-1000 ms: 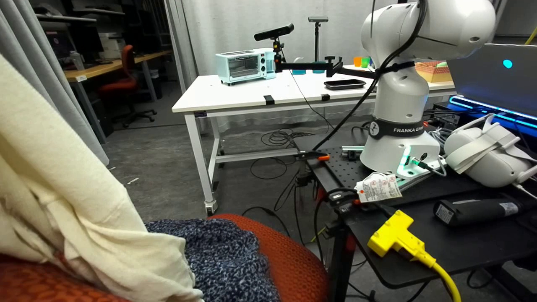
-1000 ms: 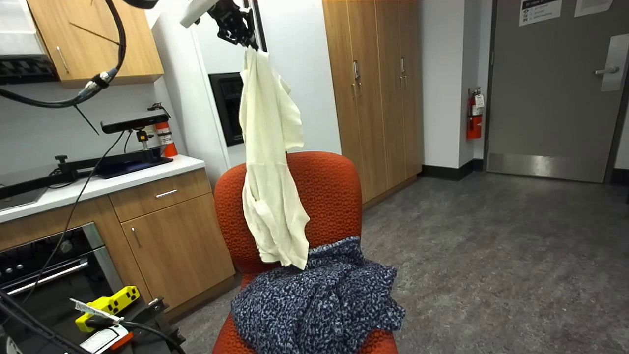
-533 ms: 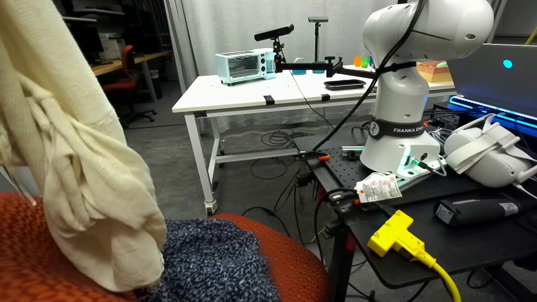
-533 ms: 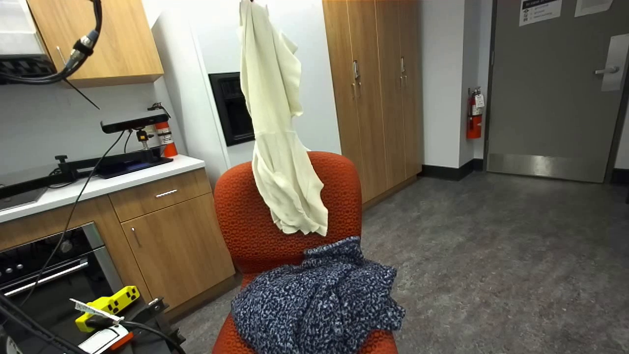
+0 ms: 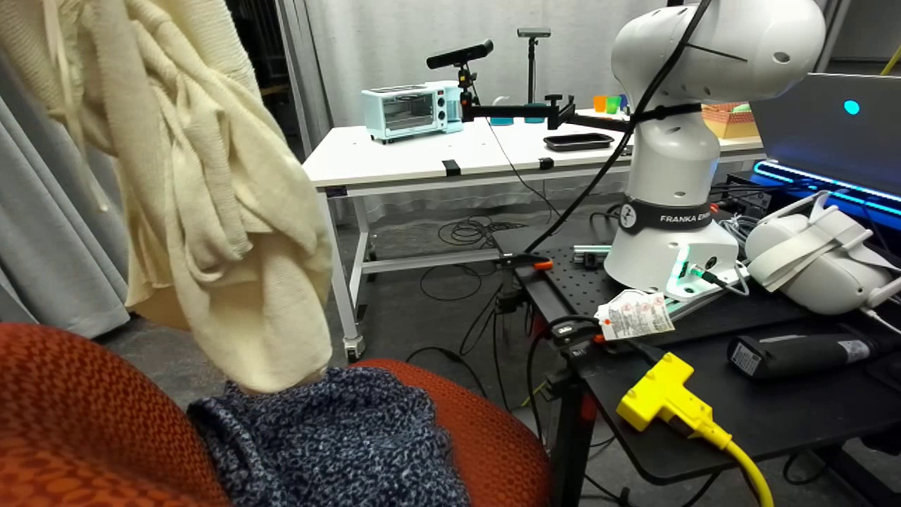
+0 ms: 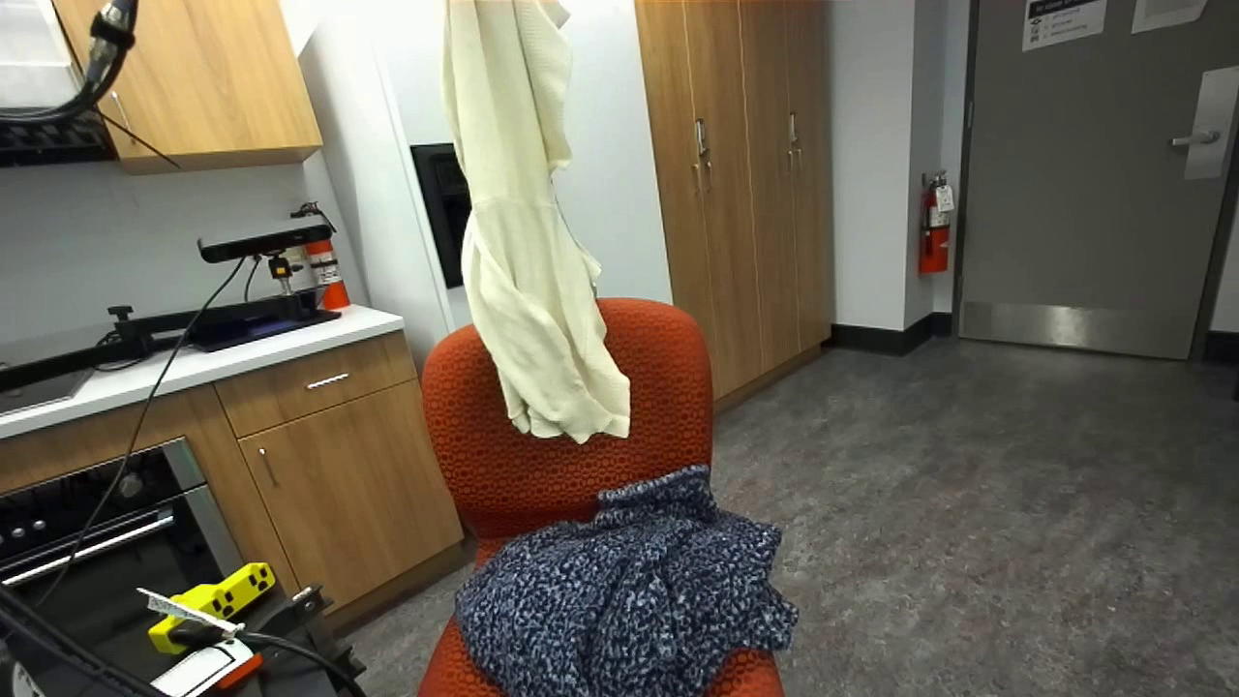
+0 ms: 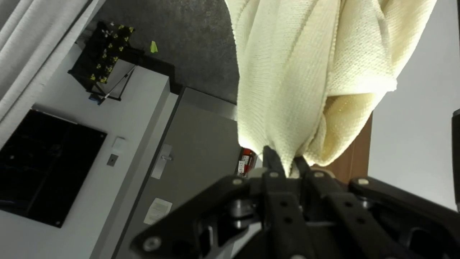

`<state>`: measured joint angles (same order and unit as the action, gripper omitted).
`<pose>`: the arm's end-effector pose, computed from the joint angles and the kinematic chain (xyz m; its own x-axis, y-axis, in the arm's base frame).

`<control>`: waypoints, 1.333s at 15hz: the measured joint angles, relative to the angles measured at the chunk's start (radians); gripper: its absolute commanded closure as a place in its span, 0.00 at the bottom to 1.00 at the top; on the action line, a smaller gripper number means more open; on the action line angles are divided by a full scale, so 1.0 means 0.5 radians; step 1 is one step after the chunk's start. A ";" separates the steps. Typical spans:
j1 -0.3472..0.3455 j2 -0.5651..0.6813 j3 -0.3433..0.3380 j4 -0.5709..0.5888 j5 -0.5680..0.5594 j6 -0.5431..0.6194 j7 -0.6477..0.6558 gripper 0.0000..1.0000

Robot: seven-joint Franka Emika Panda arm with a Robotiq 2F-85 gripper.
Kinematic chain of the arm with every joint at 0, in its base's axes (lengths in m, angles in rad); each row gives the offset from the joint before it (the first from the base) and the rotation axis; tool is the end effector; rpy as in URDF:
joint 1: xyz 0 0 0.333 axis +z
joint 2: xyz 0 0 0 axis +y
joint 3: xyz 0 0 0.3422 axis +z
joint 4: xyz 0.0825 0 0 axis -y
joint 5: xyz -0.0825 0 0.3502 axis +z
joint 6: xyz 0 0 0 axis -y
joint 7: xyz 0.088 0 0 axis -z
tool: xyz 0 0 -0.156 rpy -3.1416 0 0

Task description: Put the white piece of clothing on the seat.

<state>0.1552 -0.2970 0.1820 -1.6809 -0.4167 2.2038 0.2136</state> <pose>0.4584 0.1509 0.7933 0.6021 0.2900 0.7439 0.0936 -0.9509 0.2949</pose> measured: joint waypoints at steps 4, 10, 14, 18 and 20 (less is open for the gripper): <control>-0.121 -0.062 -0.004 -0.005 0.000 0.000 0.038 0.97; -0.216 -0.089 0.003 -0.008 -0.002 0.000 0.105 0.97; -0.243 -0.093 0.008 -0.008 -0.011 0.000 0.111 0.97; -0.244 -0.094 0.011 -0.010 -0.011 -0.043 0.095 0.97; -0.243 -0.098 0.017 -0.010 -0.010 -0.124 0.077 0.65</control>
<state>0.0335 -0.3460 0.1904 -1.6857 -0.4217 2.1418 0.2522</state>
